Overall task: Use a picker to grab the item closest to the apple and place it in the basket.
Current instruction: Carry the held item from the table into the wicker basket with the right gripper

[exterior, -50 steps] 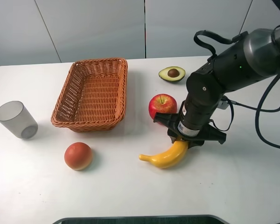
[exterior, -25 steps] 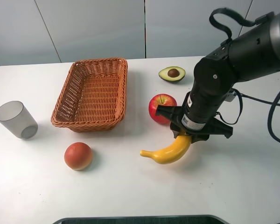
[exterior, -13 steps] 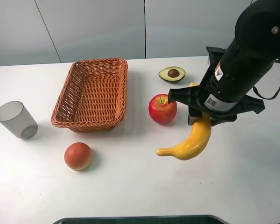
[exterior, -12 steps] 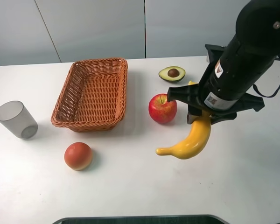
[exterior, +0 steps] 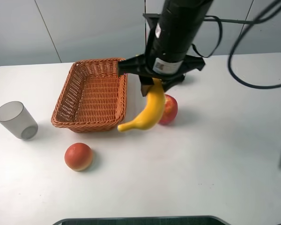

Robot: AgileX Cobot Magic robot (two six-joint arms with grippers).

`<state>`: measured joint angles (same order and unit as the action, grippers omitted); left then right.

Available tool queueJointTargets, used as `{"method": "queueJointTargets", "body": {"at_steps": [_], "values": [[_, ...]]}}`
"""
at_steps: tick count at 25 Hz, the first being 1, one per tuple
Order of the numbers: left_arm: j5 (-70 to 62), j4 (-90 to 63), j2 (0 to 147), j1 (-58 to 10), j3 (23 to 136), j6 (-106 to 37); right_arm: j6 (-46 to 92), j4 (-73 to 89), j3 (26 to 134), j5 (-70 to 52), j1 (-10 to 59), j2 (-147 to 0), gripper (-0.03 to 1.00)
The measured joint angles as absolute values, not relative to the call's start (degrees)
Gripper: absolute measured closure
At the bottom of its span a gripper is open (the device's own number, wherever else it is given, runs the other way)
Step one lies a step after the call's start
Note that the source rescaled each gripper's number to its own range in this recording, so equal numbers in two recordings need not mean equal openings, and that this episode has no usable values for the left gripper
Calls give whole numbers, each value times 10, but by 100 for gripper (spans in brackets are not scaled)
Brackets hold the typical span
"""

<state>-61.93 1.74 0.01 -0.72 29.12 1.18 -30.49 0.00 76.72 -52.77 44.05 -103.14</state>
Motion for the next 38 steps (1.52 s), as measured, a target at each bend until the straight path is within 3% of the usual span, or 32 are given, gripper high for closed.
{"method": "queueJointTargets", "body": {"at_steps": [7,12,25,38], "values": [[-619,17,0,-7,291,12,-279,4,961,-549,455,-1158,97],[-619,17,0,-7,291,12,-277,-21,1039,-536,455,-1208,97],[-619,17,0,-7,291,12,-282,-64,1054,-367,456,-1261,97],[-619,17,0,-7,291,12,-290,-70,1054,-325,456,-1319,97]]}}
